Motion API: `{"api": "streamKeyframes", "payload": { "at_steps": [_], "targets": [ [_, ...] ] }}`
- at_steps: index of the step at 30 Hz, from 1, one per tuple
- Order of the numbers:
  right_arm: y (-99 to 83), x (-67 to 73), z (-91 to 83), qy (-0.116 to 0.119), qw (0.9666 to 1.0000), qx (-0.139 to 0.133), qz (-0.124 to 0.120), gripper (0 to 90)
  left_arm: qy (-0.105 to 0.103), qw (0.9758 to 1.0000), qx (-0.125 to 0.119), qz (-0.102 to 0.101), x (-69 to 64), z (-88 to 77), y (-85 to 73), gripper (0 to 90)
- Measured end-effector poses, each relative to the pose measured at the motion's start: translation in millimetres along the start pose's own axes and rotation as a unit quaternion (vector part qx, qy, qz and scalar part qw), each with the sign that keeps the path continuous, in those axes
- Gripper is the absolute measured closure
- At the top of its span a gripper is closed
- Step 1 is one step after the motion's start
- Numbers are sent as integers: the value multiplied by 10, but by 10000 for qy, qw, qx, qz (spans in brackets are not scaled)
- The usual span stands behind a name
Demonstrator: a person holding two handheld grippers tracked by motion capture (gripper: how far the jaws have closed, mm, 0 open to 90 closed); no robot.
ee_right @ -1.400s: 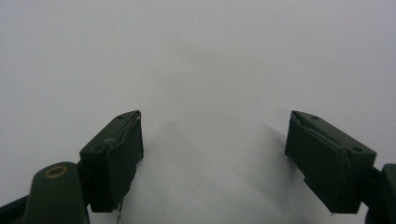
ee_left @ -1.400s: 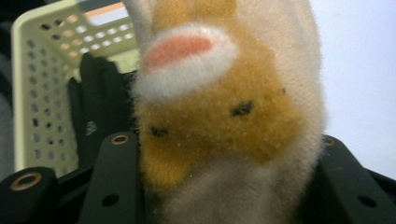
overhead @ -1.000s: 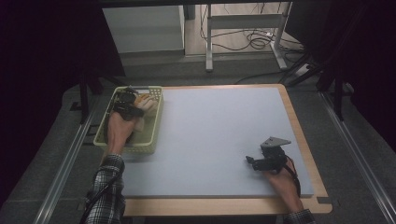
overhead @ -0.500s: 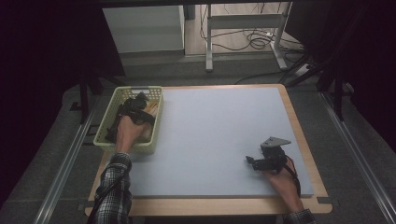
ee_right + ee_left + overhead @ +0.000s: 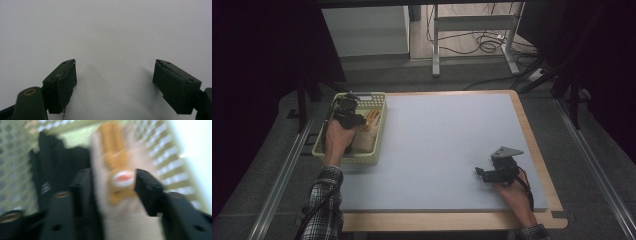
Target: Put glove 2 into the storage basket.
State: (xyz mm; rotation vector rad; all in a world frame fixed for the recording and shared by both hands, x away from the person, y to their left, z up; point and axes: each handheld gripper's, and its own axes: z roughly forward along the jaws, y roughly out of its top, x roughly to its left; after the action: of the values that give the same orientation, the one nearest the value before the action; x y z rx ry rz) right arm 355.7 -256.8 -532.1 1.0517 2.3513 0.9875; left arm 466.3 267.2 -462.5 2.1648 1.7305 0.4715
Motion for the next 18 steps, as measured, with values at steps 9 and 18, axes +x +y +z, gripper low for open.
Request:
{"api": "streamKeyframes", "payload": {
  "at_steps": [9, 18],
  "targets": [
    [0, -1, 0, 1, 10000, -1, 2, 188, -422, 9987, 212, -184, 6, 289, -39, 770],
    [0, 0, 0, 0, 10000, -1, 2, 188, -419, 9991, 80, -32, -32, 273, -57, 712]
  ]
}}
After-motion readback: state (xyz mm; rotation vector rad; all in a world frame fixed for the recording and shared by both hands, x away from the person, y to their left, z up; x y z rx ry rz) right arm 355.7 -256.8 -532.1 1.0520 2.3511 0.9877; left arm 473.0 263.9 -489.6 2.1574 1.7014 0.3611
